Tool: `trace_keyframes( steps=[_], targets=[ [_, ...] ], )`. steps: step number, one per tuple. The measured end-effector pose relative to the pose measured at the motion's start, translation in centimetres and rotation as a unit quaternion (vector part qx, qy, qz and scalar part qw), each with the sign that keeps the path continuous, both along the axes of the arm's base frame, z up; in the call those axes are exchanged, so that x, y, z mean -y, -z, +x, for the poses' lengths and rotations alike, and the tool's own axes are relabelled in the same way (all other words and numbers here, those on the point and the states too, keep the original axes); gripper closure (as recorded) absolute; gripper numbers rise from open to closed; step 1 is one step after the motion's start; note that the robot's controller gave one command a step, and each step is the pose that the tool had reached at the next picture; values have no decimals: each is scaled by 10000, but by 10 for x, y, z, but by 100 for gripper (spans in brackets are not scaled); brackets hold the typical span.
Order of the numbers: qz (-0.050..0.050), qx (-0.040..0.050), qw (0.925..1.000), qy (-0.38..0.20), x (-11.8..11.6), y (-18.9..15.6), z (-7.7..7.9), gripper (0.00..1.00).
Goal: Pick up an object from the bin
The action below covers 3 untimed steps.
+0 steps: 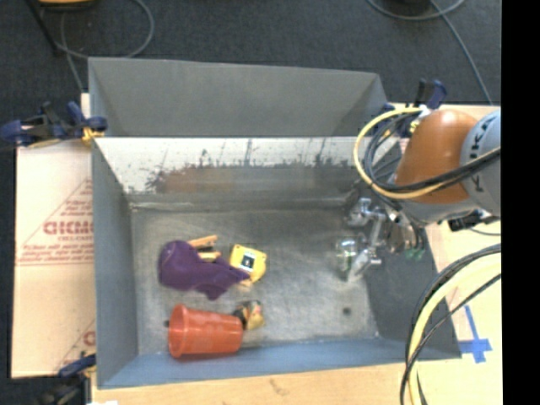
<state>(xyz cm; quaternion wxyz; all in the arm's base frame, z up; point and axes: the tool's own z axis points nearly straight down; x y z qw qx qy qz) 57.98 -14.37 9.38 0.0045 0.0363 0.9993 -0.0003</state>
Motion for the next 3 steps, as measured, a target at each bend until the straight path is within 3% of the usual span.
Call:
trace_keyframes(
  steps=[1,2,3],
  targets=[
    [-4,-32,9999,108,2,11,0,100],
    [-5,-33,9999,104,2,11,0,100],
    [-25,23,9997,-260,16,-176,5,100]
  ],
)
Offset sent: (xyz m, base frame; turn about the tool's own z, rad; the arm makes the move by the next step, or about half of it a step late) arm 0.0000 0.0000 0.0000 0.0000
